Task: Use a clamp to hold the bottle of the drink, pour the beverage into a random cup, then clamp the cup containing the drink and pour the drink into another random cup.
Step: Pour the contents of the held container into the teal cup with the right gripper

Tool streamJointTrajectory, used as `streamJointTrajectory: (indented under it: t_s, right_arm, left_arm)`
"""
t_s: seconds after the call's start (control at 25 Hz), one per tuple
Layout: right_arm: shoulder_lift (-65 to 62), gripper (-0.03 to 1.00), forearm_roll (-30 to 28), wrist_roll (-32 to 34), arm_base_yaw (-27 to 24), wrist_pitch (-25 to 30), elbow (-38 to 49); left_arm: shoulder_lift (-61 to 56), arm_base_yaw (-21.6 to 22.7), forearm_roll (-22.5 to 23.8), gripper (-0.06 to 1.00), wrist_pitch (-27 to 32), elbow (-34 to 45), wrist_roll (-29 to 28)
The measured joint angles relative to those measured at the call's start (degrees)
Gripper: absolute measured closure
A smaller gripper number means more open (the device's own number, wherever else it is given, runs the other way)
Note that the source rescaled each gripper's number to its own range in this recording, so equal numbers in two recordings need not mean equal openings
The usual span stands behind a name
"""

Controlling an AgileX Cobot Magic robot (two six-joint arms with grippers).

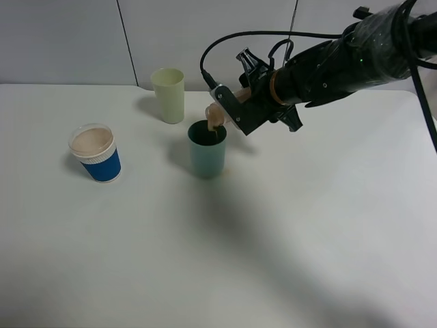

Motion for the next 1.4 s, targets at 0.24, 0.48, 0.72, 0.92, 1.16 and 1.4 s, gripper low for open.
streamJointTrajectory:
  t_s: [0.24,0.48,0.72,0.92,1.16,1.4]
  right_arm:
    - [0.00,0.95,-1.22,-0.86,0.00,1.11,0.00]
    - [0.00,0.95,-1.37,-1.94,0.00,1.32,0.00]
    - [0.00,0.95,-1.59,-2.54,0.35,1.63,0.00]
    - [0.00,0.95,-1.97,-2.56,0.60,2.30,0.00]
    - [0.00,0.95,-2.72,-2.83,0.60,2.79,0.00]
    - [0.00,0.95,-3.66,-2.94,0.60,4.26,-1.68]
  left_arm:
    - [0.00,0.00,0.00,0.37,0.00,0.00,0.00]
    - [0.00,0.00,0.00,0.37,0.00,0.00,0.00]
    - [0.00,0.00,0.00,0.37,0.00,0.00,0.00]
    - [0.00,0.00,0.00,0.37,0.00,0.00,0.00]
    - [0.00,0.00,0.00,0.37,0.00,0.00,0.00]
    - [0.00,0.00,0.00,0.37,0.00,0.00,0.00]
